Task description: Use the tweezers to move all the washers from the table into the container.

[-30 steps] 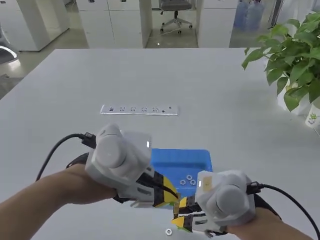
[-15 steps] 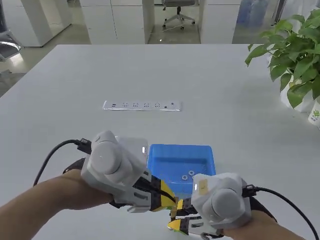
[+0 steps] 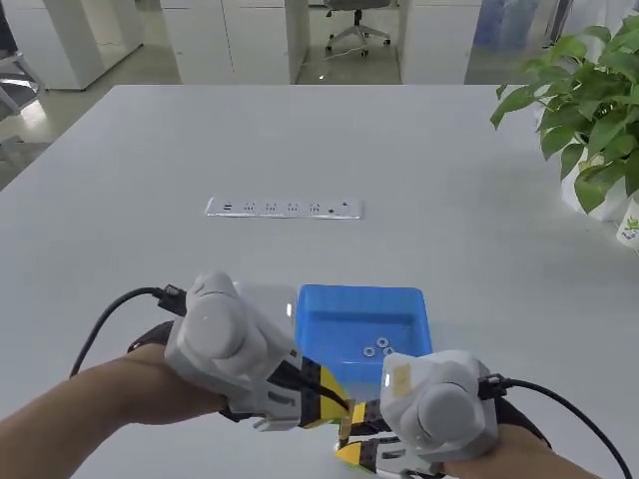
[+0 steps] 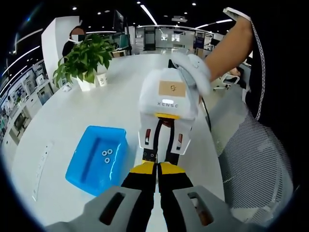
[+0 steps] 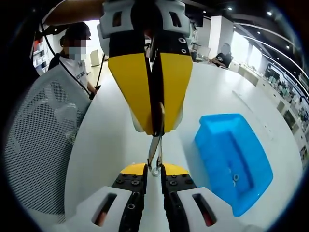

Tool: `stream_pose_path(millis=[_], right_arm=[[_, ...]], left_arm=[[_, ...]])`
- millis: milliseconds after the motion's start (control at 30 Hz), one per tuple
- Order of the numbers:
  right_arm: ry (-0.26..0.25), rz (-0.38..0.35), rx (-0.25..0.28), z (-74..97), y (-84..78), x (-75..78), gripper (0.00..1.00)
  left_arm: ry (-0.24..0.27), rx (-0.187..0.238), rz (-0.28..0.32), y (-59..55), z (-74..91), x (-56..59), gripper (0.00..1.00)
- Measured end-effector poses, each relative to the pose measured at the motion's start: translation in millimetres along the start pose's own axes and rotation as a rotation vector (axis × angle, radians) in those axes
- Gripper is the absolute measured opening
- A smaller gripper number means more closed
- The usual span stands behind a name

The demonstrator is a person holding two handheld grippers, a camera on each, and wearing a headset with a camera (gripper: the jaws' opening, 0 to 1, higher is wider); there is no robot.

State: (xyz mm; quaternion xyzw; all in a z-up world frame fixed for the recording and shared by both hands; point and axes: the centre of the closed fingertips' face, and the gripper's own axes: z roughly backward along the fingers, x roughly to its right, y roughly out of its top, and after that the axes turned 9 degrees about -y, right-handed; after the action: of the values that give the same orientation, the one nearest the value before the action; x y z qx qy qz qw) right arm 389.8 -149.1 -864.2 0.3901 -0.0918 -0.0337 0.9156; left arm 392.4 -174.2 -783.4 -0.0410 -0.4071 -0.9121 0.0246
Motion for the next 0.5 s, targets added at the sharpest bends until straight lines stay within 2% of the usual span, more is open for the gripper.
stream_pose_path(millis=[500], right_arm=[[0.002, -0.001, -0.013, 1.4, -4.0, 0.1, 0.13]], left_arm=[[-0.007, 0.006, 0.007, -2.1, -3.9, -1.6, 0.04]])
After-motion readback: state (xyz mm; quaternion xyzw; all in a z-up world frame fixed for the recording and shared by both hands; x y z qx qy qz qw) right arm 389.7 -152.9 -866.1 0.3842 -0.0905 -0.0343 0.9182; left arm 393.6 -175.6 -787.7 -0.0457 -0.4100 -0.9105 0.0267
